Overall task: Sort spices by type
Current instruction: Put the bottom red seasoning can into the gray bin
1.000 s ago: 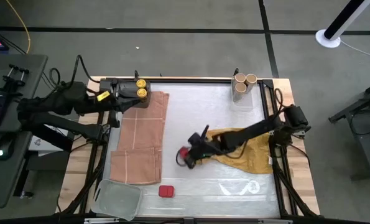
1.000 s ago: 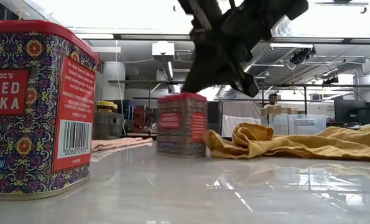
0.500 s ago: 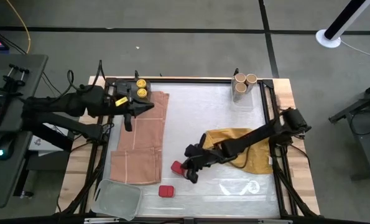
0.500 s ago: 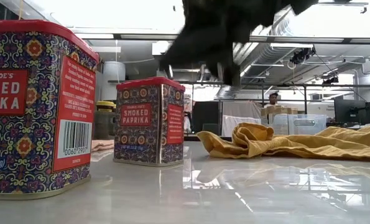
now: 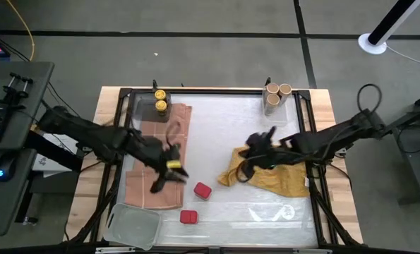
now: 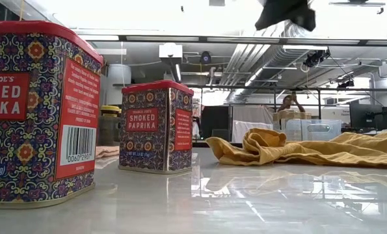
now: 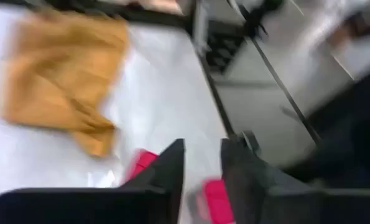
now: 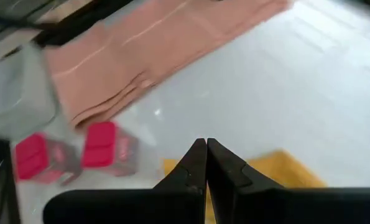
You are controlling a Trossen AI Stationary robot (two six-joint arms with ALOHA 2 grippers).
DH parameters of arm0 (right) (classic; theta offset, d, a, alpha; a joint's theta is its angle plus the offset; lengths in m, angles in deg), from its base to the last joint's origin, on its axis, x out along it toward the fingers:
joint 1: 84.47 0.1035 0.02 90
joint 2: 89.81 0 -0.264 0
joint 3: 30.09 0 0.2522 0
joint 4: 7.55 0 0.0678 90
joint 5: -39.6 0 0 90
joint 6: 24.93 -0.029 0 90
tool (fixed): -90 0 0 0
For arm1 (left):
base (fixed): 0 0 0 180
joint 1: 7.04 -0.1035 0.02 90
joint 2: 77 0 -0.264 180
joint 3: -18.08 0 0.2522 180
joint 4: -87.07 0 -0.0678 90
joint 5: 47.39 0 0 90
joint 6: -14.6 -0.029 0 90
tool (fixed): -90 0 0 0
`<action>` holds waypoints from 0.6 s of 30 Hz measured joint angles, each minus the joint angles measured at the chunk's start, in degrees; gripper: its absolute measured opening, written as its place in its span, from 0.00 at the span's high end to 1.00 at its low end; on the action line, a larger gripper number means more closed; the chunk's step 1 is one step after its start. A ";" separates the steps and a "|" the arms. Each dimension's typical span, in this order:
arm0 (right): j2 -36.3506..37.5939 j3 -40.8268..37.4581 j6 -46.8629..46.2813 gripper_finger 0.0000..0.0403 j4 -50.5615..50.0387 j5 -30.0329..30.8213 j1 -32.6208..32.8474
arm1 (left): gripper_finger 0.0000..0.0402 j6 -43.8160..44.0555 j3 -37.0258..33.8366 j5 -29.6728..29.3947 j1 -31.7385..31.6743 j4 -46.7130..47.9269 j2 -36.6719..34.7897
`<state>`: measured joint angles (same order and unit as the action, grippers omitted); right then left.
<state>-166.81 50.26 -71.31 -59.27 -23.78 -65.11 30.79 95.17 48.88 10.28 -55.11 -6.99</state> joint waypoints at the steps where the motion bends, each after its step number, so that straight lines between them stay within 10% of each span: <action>1: 1.37 0.00 -1.60 1.00 -2.19 1.50 0.32 | 0.73 -0.35 0.03 1.20 0.83 0.02 1.37; 11: 4.33 0.00 -7.62 1.00 -13.32 4.44 3.82 | 0.30 -0.45 7.26 12.11 8.83 8.83 10.01; 18: 4.30 0.00 -7.53 1.00 -15.07 4.83 4.43 | 0.20 -6.41 10.03 1.24 13.71 7.73 18.70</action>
<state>-162.51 50.26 -78.84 -74.34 -18.95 -60.68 24.38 105.20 50.12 23.99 -47.38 11.71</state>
